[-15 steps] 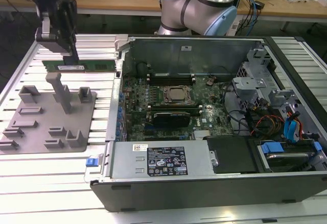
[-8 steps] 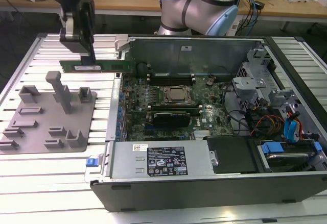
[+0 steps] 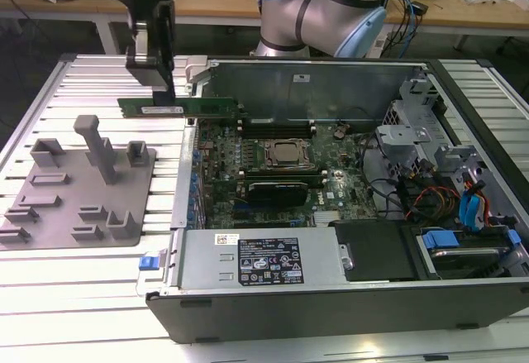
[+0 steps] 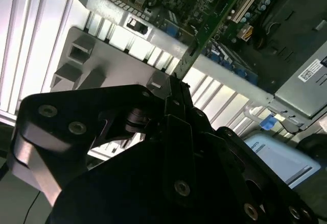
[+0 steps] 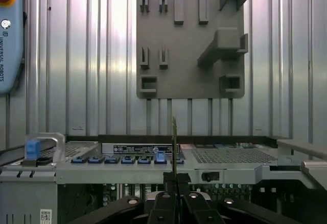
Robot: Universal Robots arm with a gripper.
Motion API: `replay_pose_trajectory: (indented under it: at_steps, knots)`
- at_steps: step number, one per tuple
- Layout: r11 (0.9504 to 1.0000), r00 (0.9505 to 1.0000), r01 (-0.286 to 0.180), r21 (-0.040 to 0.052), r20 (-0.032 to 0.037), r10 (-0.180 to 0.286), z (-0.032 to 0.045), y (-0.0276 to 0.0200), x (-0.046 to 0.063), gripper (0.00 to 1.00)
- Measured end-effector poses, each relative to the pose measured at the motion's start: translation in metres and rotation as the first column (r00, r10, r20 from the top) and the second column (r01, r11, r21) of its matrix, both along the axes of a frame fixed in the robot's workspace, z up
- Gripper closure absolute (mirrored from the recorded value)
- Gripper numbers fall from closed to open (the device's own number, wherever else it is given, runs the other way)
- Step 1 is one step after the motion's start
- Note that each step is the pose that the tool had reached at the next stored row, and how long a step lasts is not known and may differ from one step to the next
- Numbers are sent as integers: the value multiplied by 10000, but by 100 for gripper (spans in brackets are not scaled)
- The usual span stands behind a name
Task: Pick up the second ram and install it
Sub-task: 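Pick up the second ram and move it above second insertion slot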
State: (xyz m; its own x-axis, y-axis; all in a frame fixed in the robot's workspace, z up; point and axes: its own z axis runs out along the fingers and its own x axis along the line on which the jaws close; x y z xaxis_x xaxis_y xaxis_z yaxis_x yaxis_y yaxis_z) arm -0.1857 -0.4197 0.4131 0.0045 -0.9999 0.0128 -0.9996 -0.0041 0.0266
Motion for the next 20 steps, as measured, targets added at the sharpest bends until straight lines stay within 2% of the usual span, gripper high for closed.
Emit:
replay_pose_trajectory:
  at_steps: [5,8,14,18,20]
  knots:
    - [10000,10000,2,0,0,-2,-10,0,303,91]
    - [10000,10000,-1,0,0,1,-20,0,553,91]
    - [10000,10000,2,0,1,-2,-28,0,787,91]
    - [10000,10000,3,0,1,-3,-37,0,1047,91]
    - [10000,10000,22,0,0,-22,-41,3,1116,91]
